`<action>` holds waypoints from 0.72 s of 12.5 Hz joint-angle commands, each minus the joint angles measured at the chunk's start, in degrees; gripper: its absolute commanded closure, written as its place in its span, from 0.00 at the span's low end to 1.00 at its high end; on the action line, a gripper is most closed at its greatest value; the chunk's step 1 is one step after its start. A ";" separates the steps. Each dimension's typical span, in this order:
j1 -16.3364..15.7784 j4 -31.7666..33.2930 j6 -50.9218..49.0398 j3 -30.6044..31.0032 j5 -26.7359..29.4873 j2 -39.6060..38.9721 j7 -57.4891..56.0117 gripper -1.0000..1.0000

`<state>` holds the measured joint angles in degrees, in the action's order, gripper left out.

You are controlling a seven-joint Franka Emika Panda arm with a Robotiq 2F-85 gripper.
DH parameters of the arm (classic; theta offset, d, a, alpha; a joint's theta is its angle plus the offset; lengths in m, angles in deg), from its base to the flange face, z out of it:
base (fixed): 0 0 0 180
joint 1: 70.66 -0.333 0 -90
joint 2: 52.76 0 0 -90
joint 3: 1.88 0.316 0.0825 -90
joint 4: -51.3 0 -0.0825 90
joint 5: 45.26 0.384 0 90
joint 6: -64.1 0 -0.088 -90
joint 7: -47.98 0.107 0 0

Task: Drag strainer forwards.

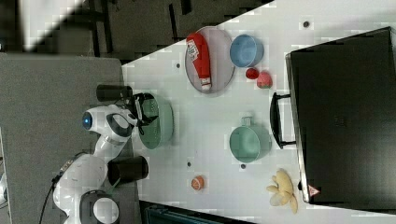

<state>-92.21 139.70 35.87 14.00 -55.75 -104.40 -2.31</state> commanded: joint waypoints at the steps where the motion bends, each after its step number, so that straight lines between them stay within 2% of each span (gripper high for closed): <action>1: 0.49 -5.22 -1.26 -0.71 0.62 -1.81 2.24 0.00; 9: 1.38 -18.31 -1.41 -0.94 0.71 -8.36 2.27 0.00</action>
<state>-91.75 124.20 34.59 13.12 -55.17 -113.08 -2.08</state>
